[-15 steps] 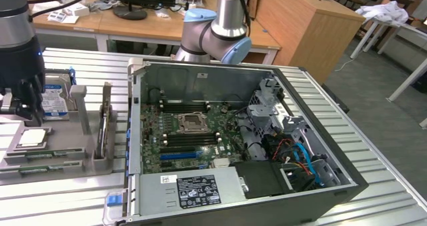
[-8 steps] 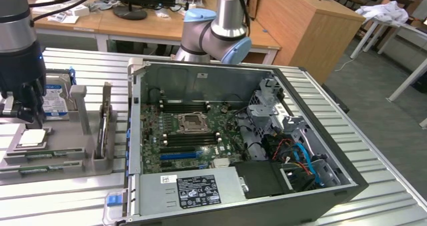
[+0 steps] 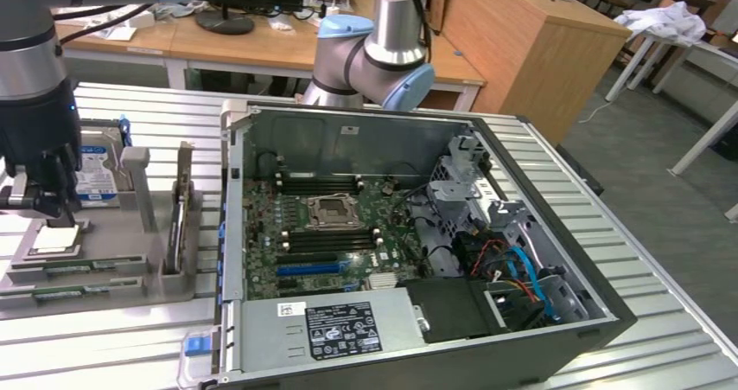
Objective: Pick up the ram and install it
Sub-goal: 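Pick up the ram and move it above insertion slot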
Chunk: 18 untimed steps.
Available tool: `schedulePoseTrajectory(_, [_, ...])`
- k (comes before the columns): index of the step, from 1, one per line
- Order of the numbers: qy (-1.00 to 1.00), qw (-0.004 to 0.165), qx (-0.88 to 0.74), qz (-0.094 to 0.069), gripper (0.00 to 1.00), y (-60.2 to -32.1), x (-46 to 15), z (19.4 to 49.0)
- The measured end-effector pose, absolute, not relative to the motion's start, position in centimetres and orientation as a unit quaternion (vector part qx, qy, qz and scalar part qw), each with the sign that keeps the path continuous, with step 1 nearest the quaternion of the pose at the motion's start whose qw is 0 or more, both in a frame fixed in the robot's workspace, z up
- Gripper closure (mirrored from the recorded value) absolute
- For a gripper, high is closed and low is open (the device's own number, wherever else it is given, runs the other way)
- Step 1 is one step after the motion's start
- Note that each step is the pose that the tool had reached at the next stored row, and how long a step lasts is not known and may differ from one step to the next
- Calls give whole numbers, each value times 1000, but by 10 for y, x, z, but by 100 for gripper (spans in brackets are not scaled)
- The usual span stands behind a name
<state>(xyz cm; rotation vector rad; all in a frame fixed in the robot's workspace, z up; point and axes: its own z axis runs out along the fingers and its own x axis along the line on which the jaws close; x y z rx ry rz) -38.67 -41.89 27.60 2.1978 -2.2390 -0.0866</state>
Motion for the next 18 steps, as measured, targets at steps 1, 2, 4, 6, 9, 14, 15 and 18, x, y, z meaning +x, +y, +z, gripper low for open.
schedulePoseTrajectory(1, [-713, 1, 700, -28, 70, -419, -387, 275])
schedulePoseTrajectory(2, [-713, 2, 700, -28, 70, -419, -387, 274])
schedulePoseTrajectory(4, [-713, 2, 700, -28, 70, -419, -387, 272])
schedulePoseTrajectory(6, [-713, 2, 700, -28, 70, -419, -387, 269])
schedulePoseTrajectory(9, [-713, 1, 700, -28, 70, -419, -387, 266])
schedulePoseTrajectory(14, [-713, 1, 700, -28, 70, -419, -387, 262])
schedulePoseTrajectory(15, [-713, 1, 700, -28, 70, -419, -387, 261])
schedulePoseTrajectory(18, [-713, 1, 700, -28, 70, -419, -387, 258])
